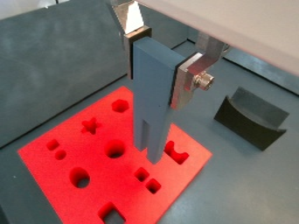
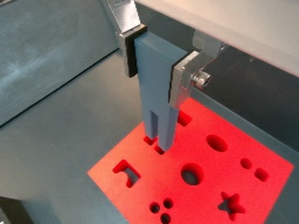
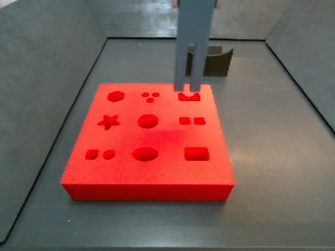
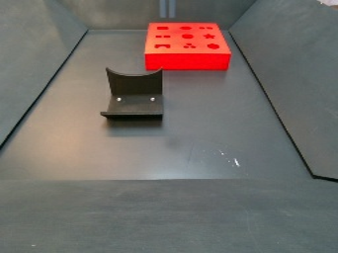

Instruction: Insert the double-square object.

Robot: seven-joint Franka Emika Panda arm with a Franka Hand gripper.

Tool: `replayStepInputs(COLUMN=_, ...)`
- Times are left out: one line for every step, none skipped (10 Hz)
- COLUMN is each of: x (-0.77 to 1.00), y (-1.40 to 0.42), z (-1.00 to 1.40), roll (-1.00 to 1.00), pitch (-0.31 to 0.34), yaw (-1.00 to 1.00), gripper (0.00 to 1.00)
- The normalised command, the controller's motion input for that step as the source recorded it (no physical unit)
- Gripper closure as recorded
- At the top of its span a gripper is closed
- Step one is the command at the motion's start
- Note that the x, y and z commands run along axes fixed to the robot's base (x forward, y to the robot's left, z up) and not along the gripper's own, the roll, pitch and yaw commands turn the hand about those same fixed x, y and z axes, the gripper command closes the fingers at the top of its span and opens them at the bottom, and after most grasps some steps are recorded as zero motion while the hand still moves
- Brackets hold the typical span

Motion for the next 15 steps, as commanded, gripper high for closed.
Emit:
replayStepInputs(x=0.57, y=-0.19, z=-0.42, roll=0.24, pitch=0.067, yaw=0.05, gripper=1.0)
replayStepInputs(x=0.51, y=-0.25, z=-0.45, roll=0.28, pitch=0.051, yaw=0.09, gripper=1.0)
replayStepInputs(x=0.55, y=-0.24, z=-0.43, roll=0.28, pitch=0.089, yaw=0.07, gripper=1.0)
replayStepInputs(x=0.42, y=-0.03, z=-0.32, roll=0.07, pitch=0.017, yaw=0.0, gripper=1.0)
replayStepInputs(x=0.0, y=0.0, z=0.0, roll=0.01, pitch=0.0, yaw=0.0, gripper=1.0)
replayStepInputs(x=0.0, y=0.0, z=-0.08, roll=0.0, pitch=0.0, yaw=0.0, gripper=1.0)
replayStepInputs(x=0.0, y=-0.05, z=-0.22, roll=0.02, pitch=0.0, yaw=0.1, gripper=1.0)
replayStepInputs(x=-0.02, y=-0.08, z=-0.24, roll=0.05, pitch=0.0, yaw=0.13, gripper=1.0)
replayStepInputs(x=-0.01, y=-0.04, z=-0.25, roll=0.02, pitch=0.0, yaw=0.11, gripper=1.0)
replayStepInputs(x=0.0, y=-0.05, z=-0.27, roll=0.0, pitch=0.0, yaw=0.07, gripper=1.0)
replayStepInputs(x=-0.03, y=-0.01, z=-0.25, roll=0.02, pitch=0.0, yaw=0.06, gripper=1.0)
replayStepInputs(x=-0.14, y=0.0, z=-0.23, roll=0.0, pitch=0.0, yaw=0.07, gripper=1.0)
replayStepInputs(x=-0.21, y=0.0, z=-0.21, roll=0.0, pitch=0.0, yaw=0.0, gripper=1.0)
replayStepInputs(x=-0.25, y=0.0, z=-0.15, roll=0.0, pitch=0.001, yaw=0.0, gripper=1.0)
replayStepInputs(x=-0.24, y=0.0, z=-0.16, roll=0.0, pitch=0.0, yaw=0.0, gripper=1.0)
